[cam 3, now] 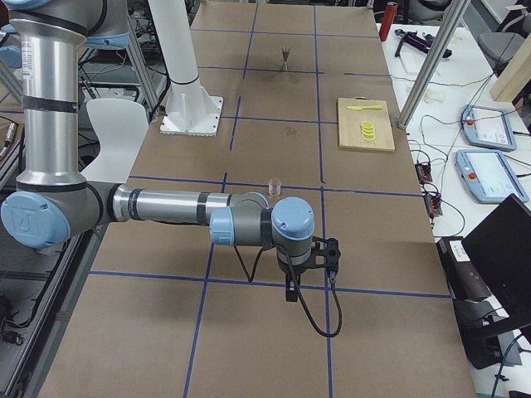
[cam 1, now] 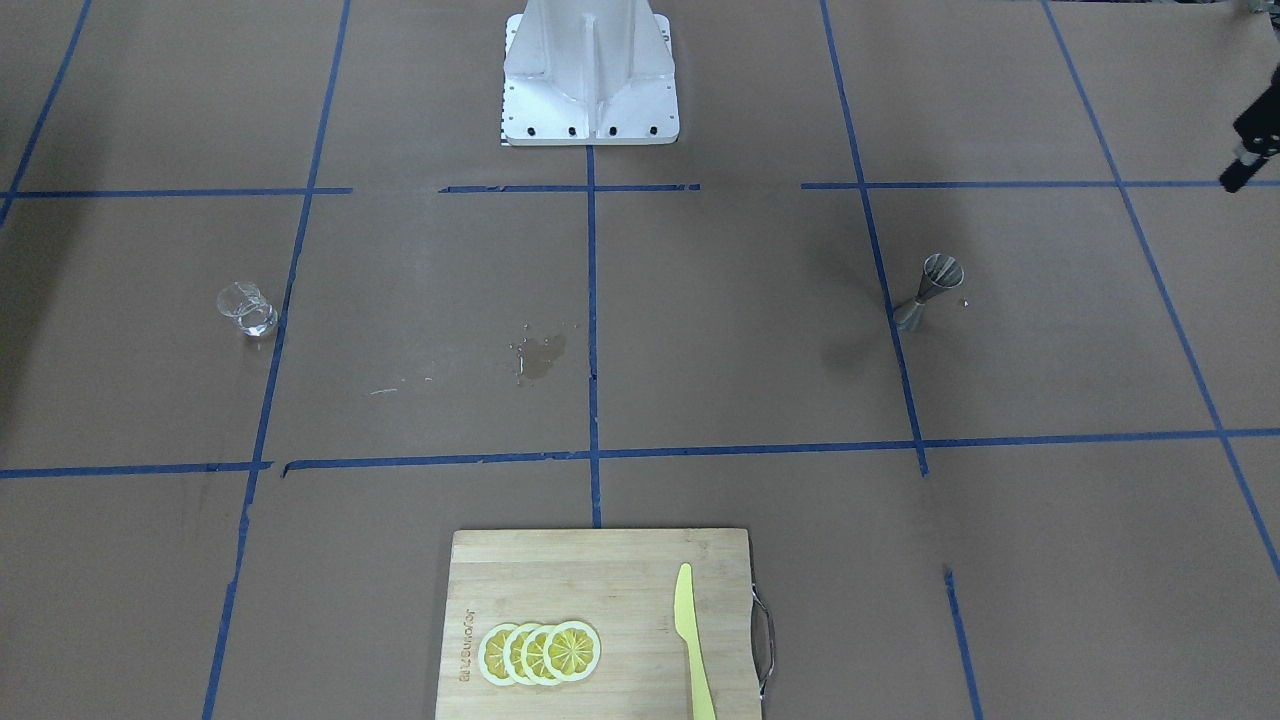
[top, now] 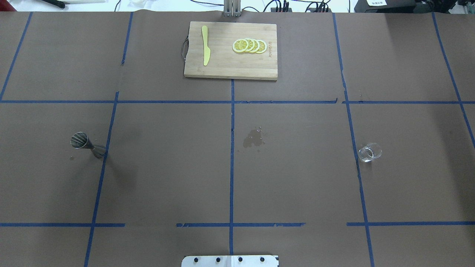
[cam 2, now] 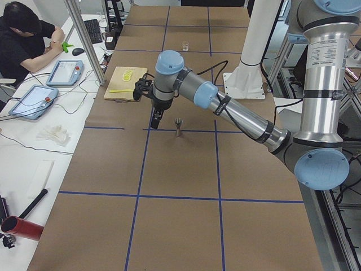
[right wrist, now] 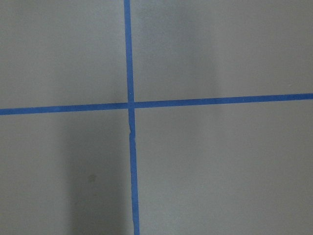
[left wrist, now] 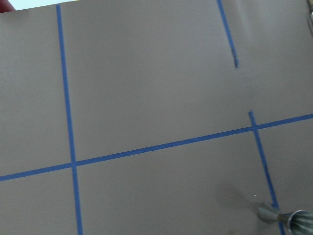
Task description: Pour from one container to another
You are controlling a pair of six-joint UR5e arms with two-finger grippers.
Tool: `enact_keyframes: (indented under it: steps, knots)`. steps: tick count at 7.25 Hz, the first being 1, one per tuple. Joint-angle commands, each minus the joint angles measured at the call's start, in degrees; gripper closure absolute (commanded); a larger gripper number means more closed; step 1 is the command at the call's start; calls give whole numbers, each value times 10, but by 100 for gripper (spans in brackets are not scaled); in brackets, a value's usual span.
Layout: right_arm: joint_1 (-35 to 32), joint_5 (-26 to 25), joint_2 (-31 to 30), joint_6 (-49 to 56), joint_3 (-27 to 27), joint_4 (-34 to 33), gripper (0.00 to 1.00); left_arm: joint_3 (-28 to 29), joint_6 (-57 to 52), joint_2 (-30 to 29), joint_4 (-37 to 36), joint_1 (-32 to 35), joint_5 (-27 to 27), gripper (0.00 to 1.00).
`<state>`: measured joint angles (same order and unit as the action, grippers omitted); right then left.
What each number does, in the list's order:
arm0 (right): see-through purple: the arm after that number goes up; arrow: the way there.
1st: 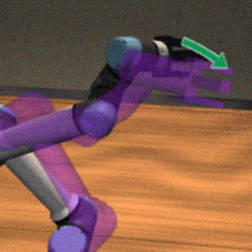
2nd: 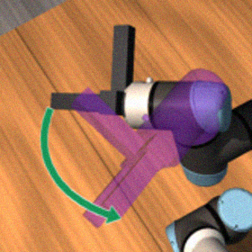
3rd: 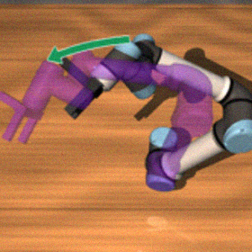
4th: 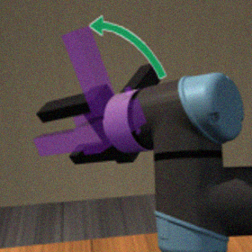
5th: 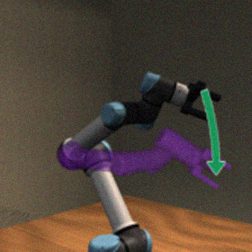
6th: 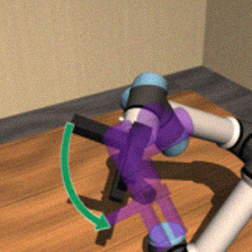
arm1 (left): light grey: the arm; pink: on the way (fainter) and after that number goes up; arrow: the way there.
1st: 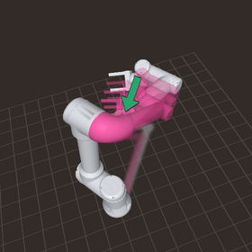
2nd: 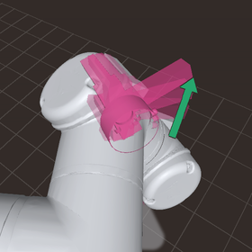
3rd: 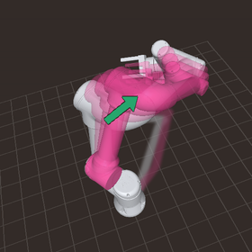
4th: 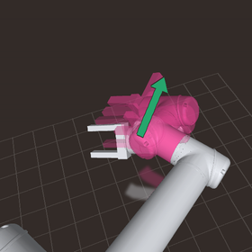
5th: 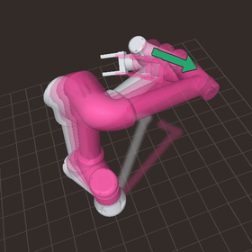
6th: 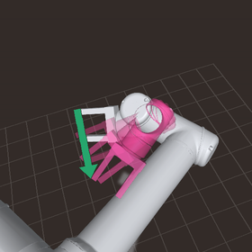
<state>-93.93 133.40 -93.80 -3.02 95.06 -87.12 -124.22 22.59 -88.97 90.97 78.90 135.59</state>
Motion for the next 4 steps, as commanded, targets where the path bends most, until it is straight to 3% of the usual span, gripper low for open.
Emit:
enact_keyframes:
  steps: [1,2,3,4]
  knots:
    - [7,12,8,-40,8,3,0,-57,207,62,145,-120,-76,5]
    - [7,14,3,-46,8,7,0,-59,301,137,292,-182,-143,5]
    - [7,15,5,-47,11,7,0,-60,367,168,365,-237,-200,4]
    - [7,29,6,-52,14,7,0,-66,418,168,370,-298,-270,2]
